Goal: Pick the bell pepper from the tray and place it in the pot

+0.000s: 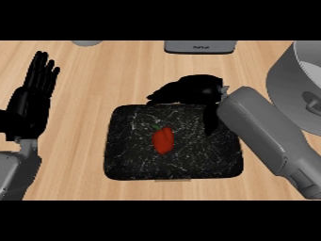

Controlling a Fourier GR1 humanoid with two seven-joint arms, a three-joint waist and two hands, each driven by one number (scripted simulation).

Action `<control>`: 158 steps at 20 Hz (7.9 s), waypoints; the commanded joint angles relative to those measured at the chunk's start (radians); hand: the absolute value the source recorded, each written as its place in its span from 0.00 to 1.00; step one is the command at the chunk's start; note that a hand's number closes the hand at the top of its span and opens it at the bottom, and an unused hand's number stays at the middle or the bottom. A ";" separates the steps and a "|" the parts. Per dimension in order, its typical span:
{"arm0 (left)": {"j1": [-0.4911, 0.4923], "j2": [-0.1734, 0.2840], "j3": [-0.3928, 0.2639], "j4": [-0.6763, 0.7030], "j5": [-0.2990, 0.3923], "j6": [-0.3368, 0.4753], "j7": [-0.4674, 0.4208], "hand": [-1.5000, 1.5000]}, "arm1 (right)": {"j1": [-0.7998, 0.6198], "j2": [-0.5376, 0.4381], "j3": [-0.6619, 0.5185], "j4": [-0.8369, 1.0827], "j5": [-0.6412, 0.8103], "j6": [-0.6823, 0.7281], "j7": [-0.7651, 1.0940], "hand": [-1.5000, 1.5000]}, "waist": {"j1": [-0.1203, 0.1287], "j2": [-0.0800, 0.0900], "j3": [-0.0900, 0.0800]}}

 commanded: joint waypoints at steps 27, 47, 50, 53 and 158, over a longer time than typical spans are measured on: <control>0.000 -0.111 0.079 -0.012 -0.120 -0.084 0.030 0.50 | 0.145 0.286 -0.062 0.248 0.359 -0.275 -0.016 0.00 | 0.007 0.004 0.000; 0.052 -0.091 0.163 -0.057 -0.109 -0.154 0.070 0.50 | 0.217 0.288 0.108 0.139 0.325 -0.362 -0.106 1.00 | 0.000 -0.002 0.000; -0.029 -0.121 0.159 0.066 -0.141 -0.148 0.005 0.50 | 0.171 0.287 0.064 0.174 0.309 -0.429 -0.100 1.00 | -0.004 0.002 0.000; -0.030 -0.110 0.186 0.059 -0.125 -0.144 0.030 0.50 | 0.214 0.275 0.032 0.026 0.337 -0.456 -0.022 1.00 | -0.019 -0.003 0.000; -0.017 -0.173 0.186 -0.037 -0.190 -0.188 0.094 0.50 | 0.474 -0.728 -1.590 0.727 -0.482 -0.300 -0.088 0.00 | 0.012 0.015 0.010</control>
